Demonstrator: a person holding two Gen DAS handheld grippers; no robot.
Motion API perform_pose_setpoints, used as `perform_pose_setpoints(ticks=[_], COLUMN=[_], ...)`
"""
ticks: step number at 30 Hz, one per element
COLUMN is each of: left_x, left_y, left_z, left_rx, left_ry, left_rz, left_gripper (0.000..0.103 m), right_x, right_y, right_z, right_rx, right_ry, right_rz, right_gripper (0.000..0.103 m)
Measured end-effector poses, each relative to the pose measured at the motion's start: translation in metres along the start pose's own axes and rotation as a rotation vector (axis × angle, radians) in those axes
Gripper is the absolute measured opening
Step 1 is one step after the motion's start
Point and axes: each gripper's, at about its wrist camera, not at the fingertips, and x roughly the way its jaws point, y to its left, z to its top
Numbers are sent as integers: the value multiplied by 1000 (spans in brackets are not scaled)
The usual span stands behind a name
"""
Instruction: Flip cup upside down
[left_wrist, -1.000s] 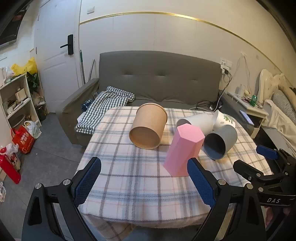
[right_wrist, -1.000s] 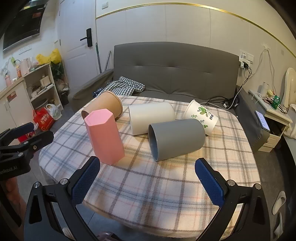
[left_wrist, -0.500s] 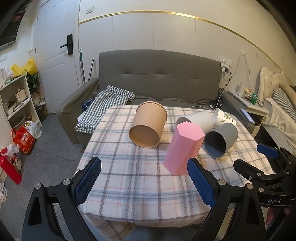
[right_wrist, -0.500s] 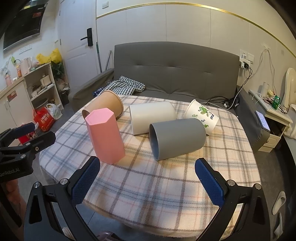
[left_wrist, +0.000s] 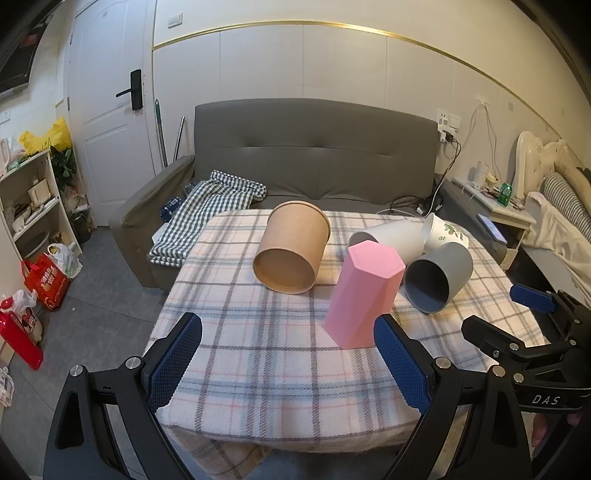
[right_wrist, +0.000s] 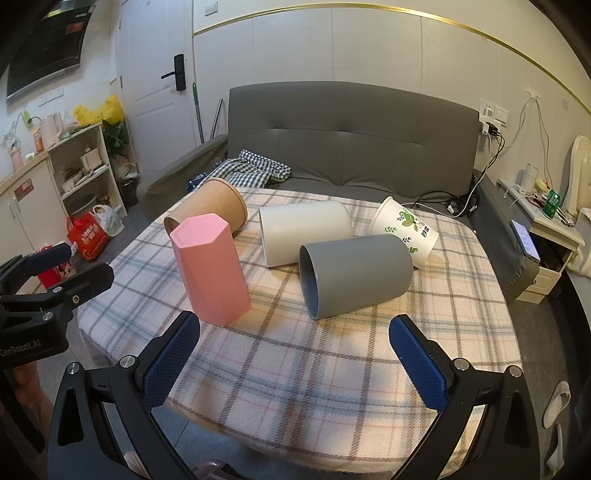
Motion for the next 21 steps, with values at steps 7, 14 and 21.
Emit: perform_pose_setpoints(ticks=[7,14,21], left_x=[0,1,1], left_y=[-1,-1,-1], left_z=[0,0,0], left_rx=[0,0,1], left_ry=[1,2,3], left_rz=[0,-2,0], left_gripper=[97,97,97], right_x=[2,2,2], right_y=[2,2,2], right_z=[-2,-2,-2], right_rx=[-4,-4,-5], right_ry=[5,5,4], right_rz=[-1,-1,-1], right_gripper=[103,103,103])
